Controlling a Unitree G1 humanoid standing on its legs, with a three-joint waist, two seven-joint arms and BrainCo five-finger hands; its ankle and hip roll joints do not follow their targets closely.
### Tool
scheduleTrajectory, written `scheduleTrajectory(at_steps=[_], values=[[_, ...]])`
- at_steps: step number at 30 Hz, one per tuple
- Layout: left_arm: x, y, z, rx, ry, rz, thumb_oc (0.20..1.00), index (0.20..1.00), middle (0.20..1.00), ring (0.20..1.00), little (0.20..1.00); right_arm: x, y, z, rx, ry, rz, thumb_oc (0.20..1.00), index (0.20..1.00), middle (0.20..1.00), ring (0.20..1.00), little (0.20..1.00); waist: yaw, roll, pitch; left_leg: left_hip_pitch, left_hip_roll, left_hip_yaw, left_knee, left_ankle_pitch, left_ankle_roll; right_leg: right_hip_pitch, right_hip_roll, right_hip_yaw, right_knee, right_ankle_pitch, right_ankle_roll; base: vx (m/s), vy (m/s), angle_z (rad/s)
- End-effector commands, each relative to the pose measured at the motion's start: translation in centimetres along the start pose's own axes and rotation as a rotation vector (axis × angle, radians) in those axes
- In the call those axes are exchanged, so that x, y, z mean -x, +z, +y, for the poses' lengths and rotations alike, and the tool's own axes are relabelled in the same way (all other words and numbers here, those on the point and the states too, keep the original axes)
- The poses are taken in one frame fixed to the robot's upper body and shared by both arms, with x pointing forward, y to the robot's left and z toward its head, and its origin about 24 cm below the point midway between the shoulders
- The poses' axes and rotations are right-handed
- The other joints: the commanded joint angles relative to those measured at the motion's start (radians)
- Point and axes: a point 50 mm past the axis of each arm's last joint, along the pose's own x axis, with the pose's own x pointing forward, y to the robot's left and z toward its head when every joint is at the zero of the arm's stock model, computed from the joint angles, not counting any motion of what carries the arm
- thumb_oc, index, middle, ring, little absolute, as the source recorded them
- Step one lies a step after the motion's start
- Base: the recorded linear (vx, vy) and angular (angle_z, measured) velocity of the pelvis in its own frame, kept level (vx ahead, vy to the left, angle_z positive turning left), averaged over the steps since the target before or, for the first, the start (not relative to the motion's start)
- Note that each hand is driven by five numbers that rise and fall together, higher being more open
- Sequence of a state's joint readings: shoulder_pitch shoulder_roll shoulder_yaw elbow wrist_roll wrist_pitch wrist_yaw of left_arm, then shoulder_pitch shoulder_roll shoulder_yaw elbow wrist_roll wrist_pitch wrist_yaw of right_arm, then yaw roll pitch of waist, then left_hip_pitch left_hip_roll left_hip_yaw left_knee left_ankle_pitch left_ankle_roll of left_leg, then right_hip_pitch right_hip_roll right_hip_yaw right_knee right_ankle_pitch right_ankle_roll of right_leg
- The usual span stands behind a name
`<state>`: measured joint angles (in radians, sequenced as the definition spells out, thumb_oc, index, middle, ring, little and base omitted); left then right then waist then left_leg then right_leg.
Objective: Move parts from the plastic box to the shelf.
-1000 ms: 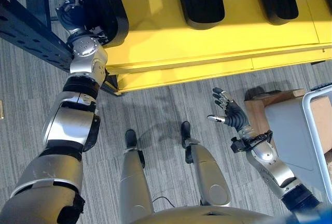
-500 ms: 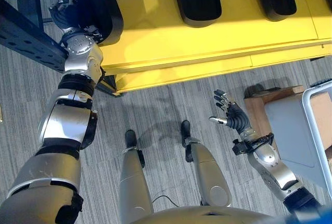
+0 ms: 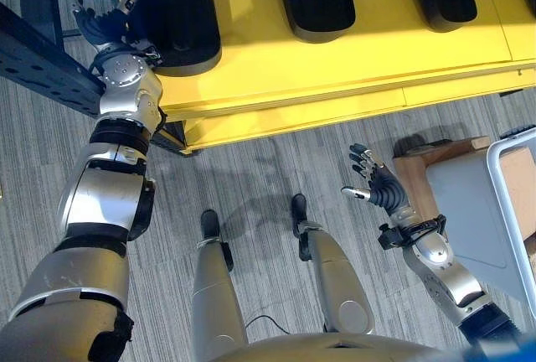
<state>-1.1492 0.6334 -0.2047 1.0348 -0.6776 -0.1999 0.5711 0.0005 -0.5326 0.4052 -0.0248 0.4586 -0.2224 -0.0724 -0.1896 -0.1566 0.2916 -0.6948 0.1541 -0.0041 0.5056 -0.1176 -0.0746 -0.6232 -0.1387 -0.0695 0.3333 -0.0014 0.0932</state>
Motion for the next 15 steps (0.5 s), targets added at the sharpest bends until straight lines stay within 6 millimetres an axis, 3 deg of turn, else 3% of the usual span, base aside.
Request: scheduleTrajectory(at_steps=[1, 7, 8, 10, 15], values=[[-1.0, 1.1, 1.1, -0.020, 0.020, -0.032, 1.000, 1.000, 1.000, 1.000, 1.000, 0.5, 1.9, -1.5, 0.057, 0.007, -0.062, 1.000, 1.000, 1.000, 1.000, 1.000, 0.001, 0.037, -0.040, 0.006, 0.044, 0.010, -0.005, -0.002, -0.015, 0.007, -0.016, 0.006, 0.092, -0.057, 0.029, 0.00, 0.000, 0.00], [-0.8, 2.4, 0.3, 0.011, -0.019, -0.085, 1.000, 1.000, 1.000, 1.000, 1.000, 0.5, 2.1, -1.7, 0.062, 0.004, -0.069, 1.000, 1.000, 1.000, 1.000, 1.000, 0.002, 0.041, -0.041, 0.017, 0.045, 0.009, -0.008, 0.001, -0.016, 0.016, -0.014, 0.008, 0.092, -0.055, 0.030, 0.00, 0.000, 0.00], [-0.5, 3.7, -0.5, -0.006, -0.065, -0.163, 1.000, 1.000, 1.000, 1.000, 1.000, 0.6, 2.1, -1.8, 0.070, 0.000, -0.067, 1.000, 1.000, 1.000, 1.000, 1.000, 0.006, 0.047, -0.042, 0.022, 0.045, 0.010, -0.009, 0.002, -0.016, 0.021, -0.015, 0.006, 0.093, -0.056, 0.029, 0.00, 0.000, 0.00], [-0.3, 4.2, -0.8, -0.011, -0.083, -0.193, 1.000, 1.000, 1.000, 1.000, 1.000, 0.6, 2.2, -1.9, 0.073, 0.000, -0.068, 1.000, 1.000, 1.000, 1.000, 1.000, 0.008, 0.048, -0.042, 0.026, 0.045, 0.010, -0.012, 0.003, -0.016, 0.025, -0.016, 0.005, 0.093, -0.056, 0.029, 0.00, 0.000, 0.00], [1.6, 7.6, -2.6, 0.002, -0.200, -0.410, 1.000, 1.000, 1.000, 1.000, 1.000, 0.7, 2.1, -2.2, 0.074, -0.012, -0.071, 1.000, 1.000, 1.000, 1.000, 1.000, 0.027, 0.062, -0.040, 0.059, 0.042, 0.011, -0.035, 0.013, -0.021, 0.059, -0.020, -0.004, 0.079, -0.057, 0.028, 0.00, 0.000, 0.00]])
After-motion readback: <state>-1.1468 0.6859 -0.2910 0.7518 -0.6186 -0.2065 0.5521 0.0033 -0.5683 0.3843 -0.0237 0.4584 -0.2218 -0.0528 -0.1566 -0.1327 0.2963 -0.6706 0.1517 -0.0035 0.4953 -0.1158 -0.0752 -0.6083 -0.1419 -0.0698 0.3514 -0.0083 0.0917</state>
